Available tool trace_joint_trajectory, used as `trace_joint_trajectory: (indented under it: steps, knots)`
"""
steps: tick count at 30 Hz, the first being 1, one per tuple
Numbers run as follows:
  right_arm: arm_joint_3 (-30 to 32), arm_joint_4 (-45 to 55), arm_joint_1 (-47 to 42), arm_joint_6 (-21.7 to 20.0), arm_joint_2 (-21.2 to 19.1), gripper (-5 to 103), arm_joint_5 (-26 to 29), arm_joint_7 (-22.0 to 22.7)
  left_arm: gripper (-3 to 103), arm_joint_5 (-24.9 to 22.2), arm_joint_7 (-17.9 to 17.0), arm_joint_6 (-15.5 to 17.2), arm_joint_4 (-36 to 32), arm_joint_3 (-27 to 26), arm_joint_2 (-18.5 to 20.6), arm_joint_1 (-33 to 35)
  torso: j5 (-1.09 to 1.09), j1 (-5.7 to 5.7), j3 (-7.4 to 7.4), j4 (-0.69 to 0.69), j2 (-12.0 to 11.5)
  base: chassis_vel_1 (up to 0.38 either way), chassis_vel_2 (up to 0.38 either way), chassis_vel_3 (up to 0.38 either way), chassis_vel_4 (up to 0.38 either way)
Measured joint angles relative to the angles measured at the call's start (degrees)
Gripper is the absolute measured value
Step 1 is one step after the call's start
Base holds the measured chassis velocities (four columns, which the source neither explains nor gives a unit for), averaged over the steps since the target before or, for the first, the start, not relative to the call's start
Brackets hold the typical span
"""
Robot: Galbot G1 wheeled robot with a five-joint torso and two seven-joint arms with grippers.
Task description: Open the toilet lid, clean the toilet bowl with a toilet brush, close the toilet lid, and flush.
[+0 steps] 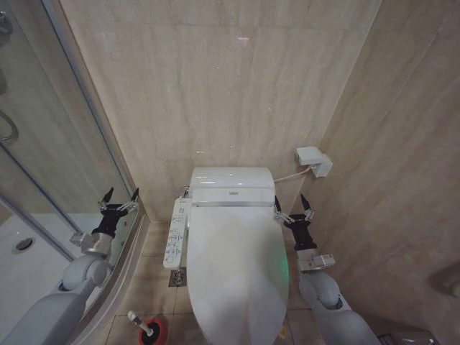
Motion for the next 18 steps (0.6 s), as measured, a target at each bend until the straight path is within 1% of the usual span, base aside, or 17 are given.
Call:
trace_joint_trajectory:
  steps: [1,4,5,6,7,8,9,10,11,12,13,14,15,17,18]
  knots:
    - [0.0,0.0,0.0,0.0,0.0,100,0.0,0.0,100,0.0,0.0,0.0,0.0,0.0,0.0,0.0,0.00,0.00,0.00,0.00,0.0,0.044,-0.068,-0.055,0.051]
    - [0.2,-0.7,0.5,0.0,0.1,100,0.0,-0.2,100,-0.3,1.8,-1.2,4.9,3.7,-1.1,-4.7,0.00,0.01,0.01,-0.01,0.0,0.026,-0.034,-0.028,0.019]
    - [0.2,-0.7,0.5,0.0,0.1,100,0.0,-0.2,100,-0.3,1.8,-1.2,4.9,3.7,-1.1,-4.7,0.00,0.01,0.01,-0.01,0.0,0.000,0.000,0.000,0.000]
    - [0.3,-1.0,0.6,0.0,0.1,100,0.0,-0.3,103,-0.3,2.5,-1.8,7.1,5.3,-1.8,-6.7,-0.01,0.02,0.01,-0.01,0.0,0.000,0.000,0.000,0.000]
    - [0.4,-1.1,0.6,0.0,0.1,100,0.0,-0.4,103,-0.3,3.8,-2.5,9.9,7.0,-2.7,-8.9,0.01,0.03,0.01,-0.01,0.0,0.000,0.000,0.000,0.000]
    - [0.5,-1.2,0.5,0.0,0.1,100,0.0,-0.5,103,-0.4,4.8,-3.0,11.7,8.0,-3.2,-10.3,0.00,0.03,0.02,0.02,0.0,0.000,0.000,0.000,0.000]
    - [0.8,-1.2,0.4,0.0,0.1,100,0.0,-0.6,103,-0.4,6.8,-3.8,14.6,9.7,-4.1,-12.5,-0.01,0.04,0.02,-0.01,0.0,0.000,0.000,0.000,0.000]
    - [0.8,-1.2,0.4,0.0,0.1,100,0.0,-0.6,103,-0.4,6.8,-3.8,14.6,9.7,-4.1,-12.5,-0.01,0.04,0.02,-0.01,0.0,0.000,0.000,0.000,0.000]
    - [1.0,-1.2,0.3,0.1,0.1,100,0.0,-0.7,103,-0.4,8.0,-4.4,16.2,10.5,-4.5,-13.7,-0.01,0.04,0.02,-0.01,0.0,0.000,0.000,0.000,0.000]
    - [1.6,-1.3,0.1,0.1,0.2,100,0.0,-0.8,103,-0.1,12.3,-6.2,21.2,12.4,-5.8,-17.2,0.00,0.03,0.02,0.01,0.0,0.000,0.000,0.000,0.000]
    - [1.9,-1.4,0.0,0.1,0.2,100,0.0,-0.9,88,0.6,15.3,-7.5,25.4,13.4,-6.8,-19.7,0.00,0.03,0.02,0.00,0.0,0.000,0.000,0.000,0.000]
    - [1.9,-1.4,0.0,0.1,0.2,100,0.0,-0.9,88,0.6,15.3,-7.5,25.4,13.4,-6.8,-19.7,0.00,0.03,0.02,0.00,0.0,0.000,0.000,0.000,0.000]
    - [2.2,-1.4,-0.1,0.1,0.2,100,0.0,-0.9,88,1.5,17.2,-8.4,28.6,14.0,-7.6,-21.8,-0.01,0.04,0.02,0.00,0.0,0.000,0.000,0.000,0.000]
    - [2.8,-1.5,-0.3,0.2,0.5,100,0.0,-1.0,88,4.2,22.7,-10.4,36.8,15.1,-10.0,-27.3,0.01,0.03,0.02,-0.01,0.0,0.000,0.000,0.000,0.000]
    - [3.0,-1.6,-0.4,0.2,0.6,100,0.1,-1.0,88,5.5,25.2,-11.1,40.3,15.1,-11.1,-29.5,0.00,0.03,0.02,0.00,0.0,0.000,0.000,0.000,0.000]
